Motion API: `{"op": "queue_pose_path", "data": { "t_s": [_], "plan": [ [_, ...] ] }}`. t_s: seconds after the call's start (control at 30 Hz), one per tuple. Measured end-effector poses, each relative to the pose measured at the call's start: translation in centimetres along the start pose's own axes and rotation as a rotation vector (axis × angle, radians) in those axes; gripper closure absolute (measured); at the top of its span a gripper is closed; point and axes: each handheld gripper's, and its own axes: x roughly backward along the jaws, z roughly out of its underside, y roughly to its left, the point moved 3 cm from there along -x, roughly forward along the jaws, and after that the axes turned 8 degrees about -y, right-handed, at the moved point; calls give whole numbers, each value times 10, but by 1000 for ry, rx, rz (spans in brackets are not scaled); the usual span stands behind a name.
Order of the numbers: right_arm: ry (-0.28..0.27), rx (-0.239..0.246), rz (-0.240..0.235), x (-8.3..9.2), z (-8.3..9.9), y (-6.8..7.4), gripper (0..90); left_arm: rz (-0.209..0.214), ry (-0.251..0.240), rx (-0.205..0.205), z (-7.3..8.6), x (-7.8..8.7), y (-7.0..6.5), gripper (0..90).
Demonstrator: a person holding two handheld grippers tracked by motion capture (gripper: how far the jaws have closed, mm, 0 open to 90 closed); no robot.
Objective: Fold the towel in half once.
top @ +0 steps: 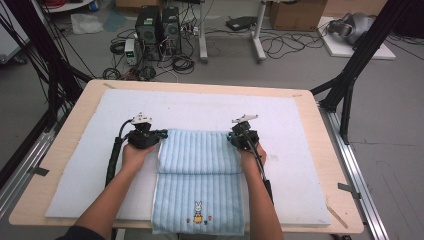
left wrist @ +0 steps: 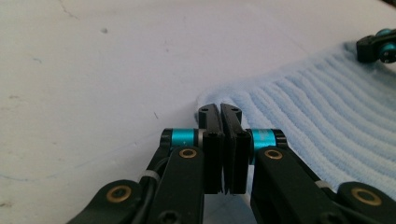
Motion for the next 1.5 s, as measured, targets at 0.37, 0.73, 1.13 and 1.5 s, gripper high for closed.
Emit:
{"op": "queue_pose_path", "data": {
  "t_s": [0.37, 0.73, 1.13, 1.5],
  "plan": [
    [-113, -32, -95, 29, -13, -1, 870, 88, -32, -6, -16, 25, -10, 871],
    [-172, -13, -151, 73, -12, 5, 871, 138, -66, -10, -13, 55, -27, 871],
    [-261, 36, -199, 126, -14, 24, 871, 203, -114, -18, -19, 91, -45, 870],
    [-244, 60, -235, 160, 14, 41, 871, 273, -75, -21, 12, 113, -62, 866]
  ]
}}
